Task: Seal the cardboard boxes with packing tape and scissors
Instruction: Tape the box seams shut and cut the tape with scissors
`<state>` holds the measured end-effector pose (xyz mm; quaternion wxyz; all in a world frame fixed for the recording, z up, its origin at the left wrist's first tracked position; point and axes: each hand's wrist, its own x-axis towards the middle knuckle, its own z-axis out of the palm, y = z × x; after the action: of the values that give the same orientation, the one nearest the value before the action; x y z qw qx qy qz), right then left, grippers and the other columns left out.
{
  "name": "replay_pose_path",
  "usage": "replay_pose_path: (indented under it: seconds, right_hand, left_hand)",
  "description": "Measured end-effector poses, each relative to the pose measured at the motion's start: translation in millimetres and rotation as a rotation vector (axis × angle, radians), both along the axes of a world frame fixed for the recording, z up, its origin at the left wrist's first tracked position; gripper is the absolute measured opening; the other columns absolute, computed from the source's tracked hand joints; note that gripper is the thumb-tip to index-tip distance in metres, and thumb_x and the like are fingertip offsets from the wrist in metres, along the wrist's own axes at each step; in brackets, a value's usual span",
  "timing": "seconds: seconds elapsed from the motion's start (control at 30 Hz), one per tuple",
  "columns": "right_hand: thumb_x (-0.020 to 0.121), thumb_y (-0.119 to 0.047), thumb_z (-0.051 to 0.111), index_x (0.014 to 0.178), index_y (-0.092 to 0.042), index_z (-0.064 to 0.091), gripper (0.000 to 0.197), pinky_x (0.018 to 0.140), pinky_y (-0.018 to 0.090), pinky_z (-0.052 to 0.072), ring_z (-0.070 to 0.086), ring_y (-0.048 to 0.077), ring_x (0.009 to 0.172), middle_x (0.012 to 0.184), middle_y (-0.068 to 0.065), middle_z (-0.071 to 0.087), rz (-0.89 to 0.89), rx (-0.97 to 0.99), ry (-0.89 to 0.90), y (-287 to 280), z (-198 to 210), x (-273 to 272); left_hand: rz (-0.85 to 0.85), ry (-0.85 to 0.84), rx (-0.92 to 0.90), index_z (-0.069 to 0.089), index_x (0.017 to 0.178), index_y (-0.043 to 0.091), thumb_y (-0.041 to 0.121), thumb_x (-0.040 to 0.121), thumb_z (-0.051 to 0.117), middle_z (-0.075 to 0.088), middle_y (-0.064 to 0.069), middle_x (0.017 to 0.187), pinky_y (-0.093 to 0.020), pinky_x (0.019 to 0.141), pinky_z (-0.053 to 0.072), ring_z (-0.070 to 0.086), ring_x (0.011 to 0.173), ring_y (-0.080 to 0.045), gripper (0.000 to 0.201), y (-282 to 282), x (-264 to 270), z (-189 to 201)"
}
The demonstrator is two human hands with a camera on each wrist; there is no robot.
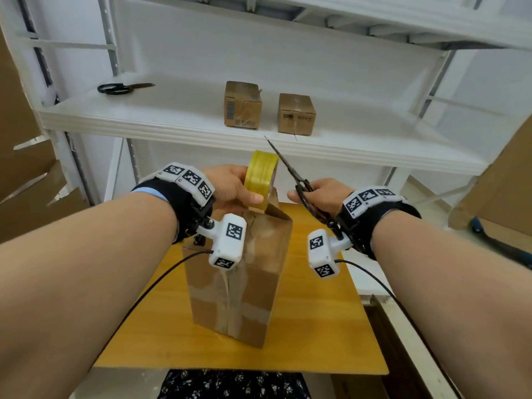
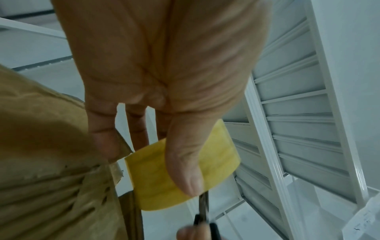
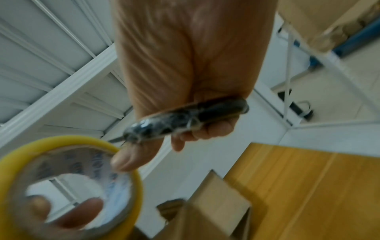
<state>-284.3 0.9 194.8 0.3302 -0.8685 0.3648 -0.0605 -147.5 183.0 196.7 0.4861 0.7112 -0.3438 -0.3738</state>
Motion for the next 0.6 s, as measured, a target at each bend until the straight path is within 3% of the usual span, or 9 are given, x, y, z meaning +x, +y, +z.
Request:
replay_pose_path:
  seconds: [0.1,0.17,0.23,0.33,0.4,0.47,0.53,0.6]
  right_hand:
    - [0.068,-0.075,0.071,0.100,-0.016,0.065,0.067,0.080,0.037,0.054,0.062,0.023,0.079,0.085,0.006,0.066,0.049,0.012,0.139,-7.1,-1.1,-24.6]
    - [0.044,-0.090,0.069,0.111,-0.014,0.064,0.102,0.093,0.044,0.053,0.061,0.025,0.085,0.089,0.006,0.063,0.072,0.056,0.164,-10.0,-2.6,-37.8]
    - [0.024,-0.091,0.074,0.114,-0.011,0.063,0.121,0.086,0.039,0.050,0.052,0.020,0.074,0.077,0.002,0.056,0.087,0.146,0.143,-17.6,-4.7,-48.3]
    - [0.021,-0.080,0.084,0.104,-0.009,0.064,0.111,0.069,0.030,0.043,0.044,0.010,0.058,0.063,-0.006,0.050,0.151,0.242,0.189,-24.3,-1.7,-65.2]
    - [0.031,-0.077,0.083,0.100,-0.012,0.064,0.097,0.075,0.033,0.048,0.046,0.011,0.058,0.066,-0.005,0.051,0.213,0.188,0.296,-19.2,2.4,-74.0]
    - [0.045,-0.071,0.076,0.101,-0.019,0.065,0.077,0.089,0.039,0.051,0.055,0.016,0.071,0.082,0.000,0.058,0.225,0.107,0.394,-10.0,6.0,-77.6]
    - [0.049,-0.069,0.071,0.101,-0.029,0.063,0.066,0.086,0.038,0.049,0.060,0.020,0.088,0.103,0.005,0.063,0.234,0.062,0.430,-0.7,10.9,-78.7]
    - [0.049,-0.071,0.069,0.107,-0.029,0.061,0.072,0.088,0.039,0.048,0.061,0.024,0.105,0.118,0.006,0.062,0.231,0.020,0.456,7.3,15.7,-78.8]
  left_hand:
    - [-0.010,0.002,-0.022,0.069,0.101,0.015,-0.006,0.084,0.065,0.072,-0.013,0.104,-0.051,0.099,0.049,0.066,0.106,-0.034,0.028,0.7,-3.2,-0.5]
    - [-0.007,-0.014,-0.029,0.068,0.101,0.015,-0.005,0.084,0.065,0.072,-0.013,0.102,-0.050,0.098,0.049,0.066,0.105,-0.036,0.026,3.5,-6.6,0.8]
    - [-0.001,-0.024,-0.041,0.066,0.103,0.015,-0.004,0.086,0.063,0.071,-0.009,0.098,-0.046,0.094,0.051,0.067,0.100,-0.032,0.026,5.9,-9.6,4.1]
    - [0.022,-0.033,-0.071,0.064,0.102,0.015,-0.006,0.087,0.062,0.070,-0.006,0.095,-0.044,0.093,0.051,0.066,0.096,-0.027,0.026,7.8,-11.8,8.7]
    - [0.037,-0.037,-0.071,0.065,0.104,0.014,-0.005,0.086,0.063,0.070,-0.008,0.100,-0.047,0.097,0.049,0.065,0.104,-0.030,0.027,8.6,-11.7,9.6]
    - [0.049,-0.038,-0.061,0.066,0.105,0.015,-0.004,0.084,0.065,0.071,-0.011,0.106,-0.048,0.098,0.049,0.065,0.109,-0.032,0.028,8.9,-9.9,8.8]
    - [0.059,-0.051,-0.054,0.067,0.102,0.019,-0.001,0.085,0.067,0.071,-0.009,0.106,-0.040,0.090,0.052,0.065,0.106,-0.030,0.027,9.5,-8.3,8.2]
    - [0.074,-0.067,-0.039,0.067,0.101,0.023,0.002,0.086,0.067,0.071,-0.005,0.104,-0.030,0.079,0.048,0.063,0.101,-0.022,0.026,12.2,-7.8,8.2]
